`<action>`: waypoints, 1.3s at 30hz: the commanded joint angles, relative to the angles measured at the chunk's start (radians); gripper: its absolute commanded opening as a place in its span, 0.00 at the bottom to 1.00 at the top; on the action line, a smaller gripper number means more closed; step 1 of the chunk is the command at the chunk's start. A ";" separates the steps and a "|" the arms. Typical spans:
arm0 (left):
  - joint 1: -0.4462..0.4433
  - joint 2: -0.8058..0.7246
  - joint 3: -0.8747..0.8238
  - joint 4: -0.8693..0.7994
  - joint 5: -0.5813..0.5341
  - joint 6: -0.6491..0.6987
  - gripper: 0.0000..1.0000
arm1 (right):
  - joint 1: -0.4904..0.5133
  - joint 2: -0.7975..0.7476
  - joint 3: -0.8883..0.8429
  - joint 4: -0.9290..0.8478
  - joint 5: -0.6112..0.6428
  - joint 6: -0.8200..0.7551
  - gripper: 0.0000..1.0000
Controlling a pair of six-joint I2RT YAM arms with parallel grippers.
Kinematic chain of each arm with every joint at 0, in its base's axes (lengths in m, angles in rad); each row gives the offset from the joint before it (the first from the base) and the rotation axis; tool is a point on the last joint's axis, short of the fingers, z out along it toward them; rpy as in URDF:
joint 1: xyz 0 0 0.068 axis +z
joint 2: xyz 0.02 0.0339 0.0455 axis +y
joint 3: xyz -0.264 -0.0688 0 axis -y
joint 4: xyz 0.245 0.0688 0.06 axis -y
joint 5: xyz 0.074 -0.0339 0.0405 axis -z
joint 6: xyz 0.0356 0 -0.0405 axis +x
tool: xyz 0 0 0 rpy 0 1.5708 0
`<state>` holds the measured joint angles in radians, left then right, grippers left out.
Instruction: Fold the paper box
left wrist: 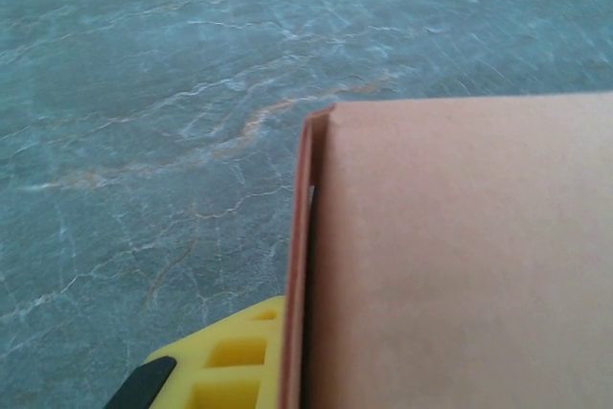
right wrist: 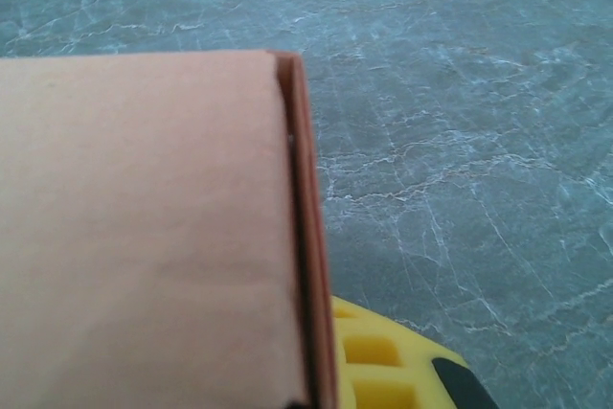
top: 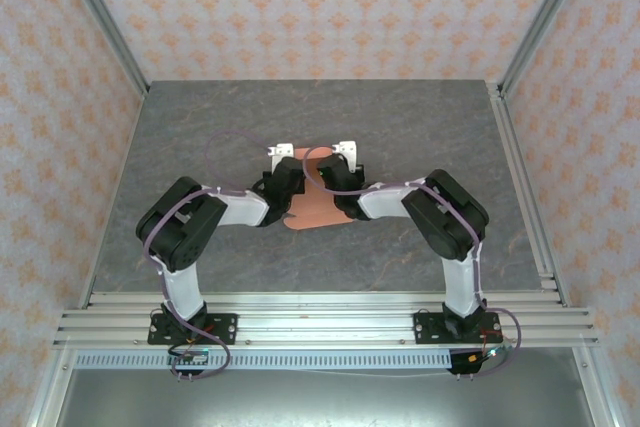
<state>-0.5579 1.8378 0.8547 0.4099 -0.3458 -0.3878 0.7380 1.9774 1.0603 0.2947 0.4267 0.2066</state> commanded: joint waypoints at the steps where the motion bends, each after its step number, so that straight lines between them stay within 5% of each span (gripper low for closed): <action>1: 0.021 -0.004 0.044 -0.142 -0.294 -0.223 0.00 | -0.021 0.007 0.003 -0.212 0.253 0.108 0.00; 9: 0.021 -0.012 0.045 -0.204 -0.337 -0.322 0.00 | -0.020 0.031 0.036 -0.264 0.258 0.169 0.00; 17: 0.023 -0.016 0.028 -0.126 -0.267 -0.254 0.00 | -0.018 0.022 0.016 -0.191 0.182 0.116 0.00; 23: 0.020 -0.037 0.027 -0.095 -0.162 -0.171 0.18 | -0.018 0.009 0.024 -0.170 0.100 0.073 0.00; 29: 0.020 -0.101 0.032 -0.128 -0.040 -0.125 0.53 | -0.019 -0.008 0.066 -0.289 0.058 0.084 0.00; 39: 0.019 -0.265 -0.013 -0.289 0.153 -0.121 0.81 | -0.019 0.009 0.196 -0.557 0.006 0.100 0.00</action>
<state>-0.5423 1.6245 0.8734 0.2199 -0.2497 -0.5125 0.7227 1.9774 1.2175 -0.0700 0.4381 0.3058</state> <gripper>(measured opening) 0.808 0.056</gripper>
